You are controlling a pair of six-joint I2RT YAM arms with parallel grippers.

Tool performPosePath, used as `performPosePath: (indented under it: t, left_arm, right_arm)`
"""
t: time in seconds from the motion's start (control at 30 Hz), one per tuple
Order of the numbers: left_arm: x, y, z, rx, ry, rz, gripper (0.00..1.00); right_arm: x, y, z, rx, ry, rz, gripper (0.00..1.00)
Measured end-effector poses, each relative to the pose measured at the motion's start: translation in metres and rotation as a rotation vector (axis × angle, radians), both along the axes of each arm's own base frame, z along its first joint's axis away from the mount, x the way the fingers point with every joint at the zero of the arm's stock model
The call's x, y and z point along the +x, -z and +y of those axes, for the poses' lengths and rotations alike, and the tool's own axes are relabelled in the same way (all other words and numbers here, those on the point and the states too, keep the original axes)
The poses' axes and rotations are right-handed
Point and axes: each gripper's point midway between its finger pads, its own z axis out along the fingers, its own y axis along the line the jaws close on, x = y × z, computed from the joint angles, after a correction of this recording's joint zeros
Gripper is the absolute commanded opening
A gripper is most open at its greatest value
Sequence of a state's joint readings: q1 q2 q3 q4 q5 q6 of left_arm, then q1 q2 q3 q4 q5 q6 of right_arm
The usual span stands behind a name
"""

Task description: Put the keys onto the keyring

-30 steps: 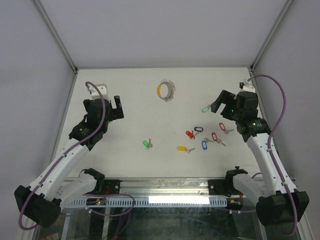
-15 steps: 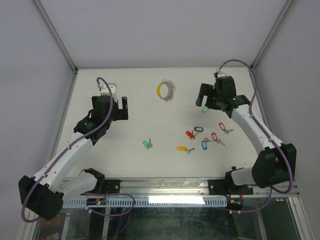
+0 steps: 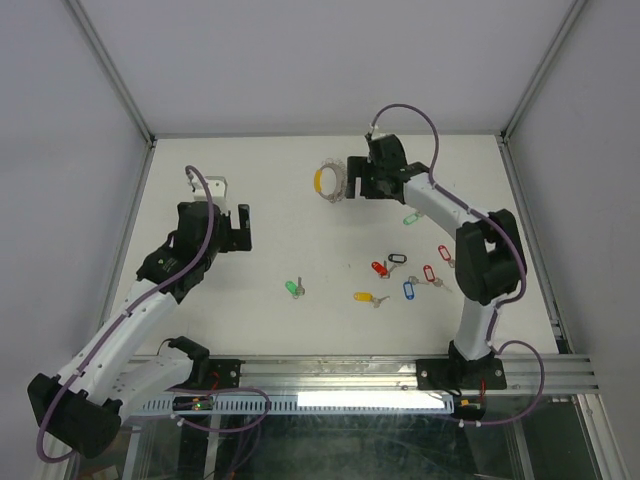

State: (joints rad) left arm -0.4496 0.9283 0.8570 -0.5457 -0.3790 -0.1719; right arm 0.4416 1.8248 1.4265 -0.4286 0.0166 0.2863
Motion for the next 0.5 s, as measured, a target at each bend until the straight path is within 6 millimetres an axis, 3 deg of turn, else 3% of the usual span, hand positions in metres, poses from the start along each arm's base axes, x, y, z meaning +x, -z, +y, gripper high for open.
performPosePath:
  t: [0.27,0.5]
  left_arm:
    - [-0.016,0.01,0.007,-0.007,-0.007,0.013,0.99]
    - [-0.016,0.013,0.004,-0.015,0.002,0.026,0.99]
  right_arm:
    - [0.06,0.024,0.024,-0.016,0.042,-0.04,0.82]
    - [0.082,0.057,0.042,-0.061,0.062,-0.034,0.82]
